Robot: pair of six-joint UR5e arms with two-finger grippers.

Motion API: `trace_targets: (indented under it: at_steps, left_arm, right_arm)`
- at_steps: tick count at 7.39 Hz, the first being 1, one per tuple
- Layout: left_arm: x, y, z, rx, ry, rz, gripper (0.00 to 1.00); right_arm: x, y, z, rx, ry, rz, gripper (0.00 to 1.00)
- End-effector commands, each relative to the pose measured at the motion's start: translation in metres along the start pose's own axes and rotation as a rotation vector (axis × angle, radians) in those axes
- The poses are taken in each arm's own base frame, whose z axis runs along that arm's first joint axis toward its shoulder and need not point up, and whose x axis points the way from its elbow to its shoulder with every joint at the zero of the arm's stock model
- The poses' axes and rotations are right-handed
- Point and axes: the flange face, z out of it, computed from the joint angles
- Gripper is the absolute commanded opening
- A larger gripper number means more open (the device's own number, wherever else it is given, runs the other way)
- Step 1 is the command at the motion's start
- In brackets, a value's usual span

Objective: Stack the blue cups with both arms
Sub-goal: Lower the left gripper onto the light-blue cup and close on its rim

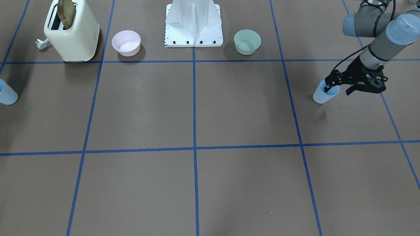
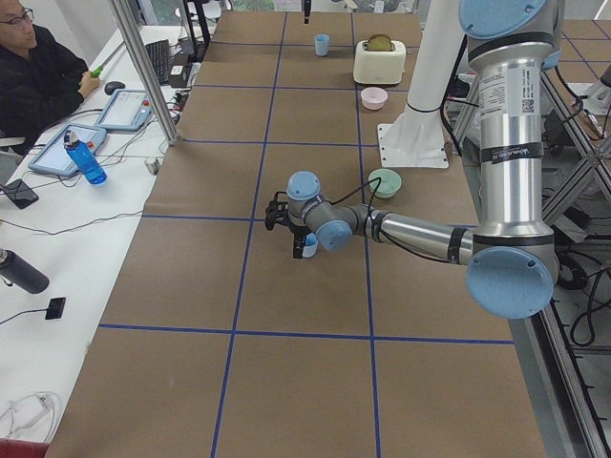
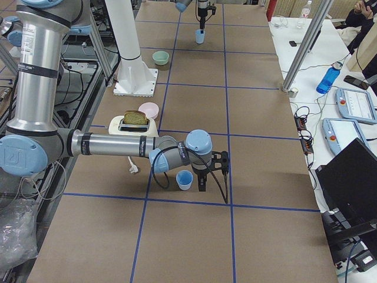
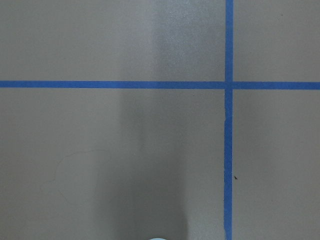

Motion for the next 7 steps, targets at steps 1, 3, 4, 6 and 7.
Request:
trace_targets:
  at_steps: [1, 3, 4, 6, 7]
  left_arm:
    - [-0.0011, 0.0078, 0.0064, -0.016, -0.008, 0.005, 0.97]
    - [-0.0026, 0.0088, 0.0080, -0.019, -0.011, 0.003, 0.65]
    - [-0.0040, 0.0093, 0.0100, -0.023, -0.014, 0.002, 0.22]
    - [-0.0012, 0.0101, 0.0128, -0.029, -0.013, 0.013, 0.00]
    - [0.0002, 0.0095, 0.0122, -0.027, -0.011, 0.017, 0.00]
  right_arm:
    - [0.0002, 0.0002, 0.0000, 0.000, 0.001, 0.001, 1.00]
    - [-0.0001, 0.0002, -0.0001, 0.001, 0.000, -0.001, 1.00]
    - [0.0007, 0.0003, 0.0004, 0.000, 0.001, 0.001, 1.00]
    - [0.0004, 0.0003, 0.0003, 0.001, 0.000, -0.001, 1.00]
    - [0.0008, 0.0016, 0.0002, 0.001, 0.000, 0.000, 1.00]
